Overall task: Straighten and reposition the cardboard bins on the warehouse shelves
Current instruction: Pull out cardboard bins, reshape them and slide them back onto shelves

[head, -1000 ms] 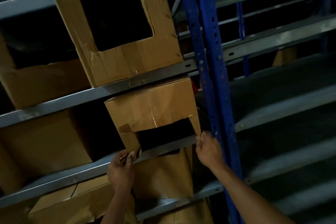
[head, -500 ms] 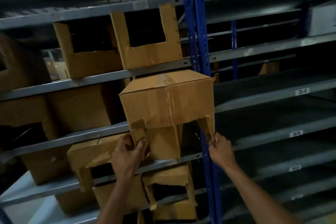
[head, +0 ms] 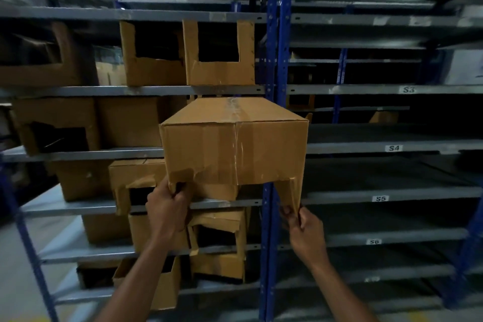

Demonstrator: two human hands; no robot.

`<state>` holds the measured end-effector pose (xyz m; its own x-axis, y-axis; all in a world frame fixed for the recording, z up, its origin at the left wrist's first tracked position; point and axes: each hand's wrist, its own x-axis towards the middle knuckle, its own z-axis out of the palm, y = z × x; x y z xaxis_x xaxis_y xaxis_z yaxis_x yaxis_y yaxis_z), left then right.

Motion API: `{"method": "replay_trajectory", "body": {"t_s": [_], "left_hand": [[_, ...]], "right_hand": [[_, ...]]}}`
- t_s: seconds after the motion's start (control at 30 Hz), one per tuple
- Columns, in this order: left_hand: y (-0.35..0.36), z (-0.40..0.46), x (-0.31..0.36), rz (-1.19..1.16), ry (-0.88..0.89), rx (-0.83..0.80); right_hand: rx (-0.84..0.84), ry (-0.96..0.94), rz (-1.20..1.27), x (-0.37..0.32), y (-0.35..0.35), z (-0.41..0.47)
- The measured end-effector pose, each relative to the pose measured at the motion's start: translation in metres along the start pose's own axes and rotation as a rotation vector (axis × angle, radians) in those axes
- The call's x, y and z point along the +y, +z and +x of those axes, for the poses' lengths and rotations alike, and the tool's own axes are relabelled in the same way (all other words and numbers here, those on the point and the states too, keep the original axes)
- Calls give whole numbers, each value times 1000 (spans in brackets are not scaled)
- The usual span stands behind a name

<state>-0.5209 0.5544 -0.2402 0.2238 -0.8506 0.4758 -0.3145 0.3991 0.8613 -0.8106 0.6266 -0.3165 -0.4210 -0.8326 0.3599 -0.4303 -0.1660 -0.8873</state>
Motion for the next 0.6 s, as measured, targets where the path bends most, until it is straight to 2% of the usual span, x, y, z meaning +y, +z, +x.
{"method": "replay_trajectory", "body": {"t_s": [0.17,0.27,0.43,0.6], "left_hand": [[-15,-95,44,17,-20,82],[-29,-145,64,-24,-37,88],[-62,-204,59,-66,-157,196],[-90,-257,30,-155,-347,288]], "right_hand": [[-41,-11,25,7,-47,-60],[-5,-64,6,-4,-76,-94],[20,-265,1,-43,-108,-138],[123,-184,213,-53,-96,-190]]}}
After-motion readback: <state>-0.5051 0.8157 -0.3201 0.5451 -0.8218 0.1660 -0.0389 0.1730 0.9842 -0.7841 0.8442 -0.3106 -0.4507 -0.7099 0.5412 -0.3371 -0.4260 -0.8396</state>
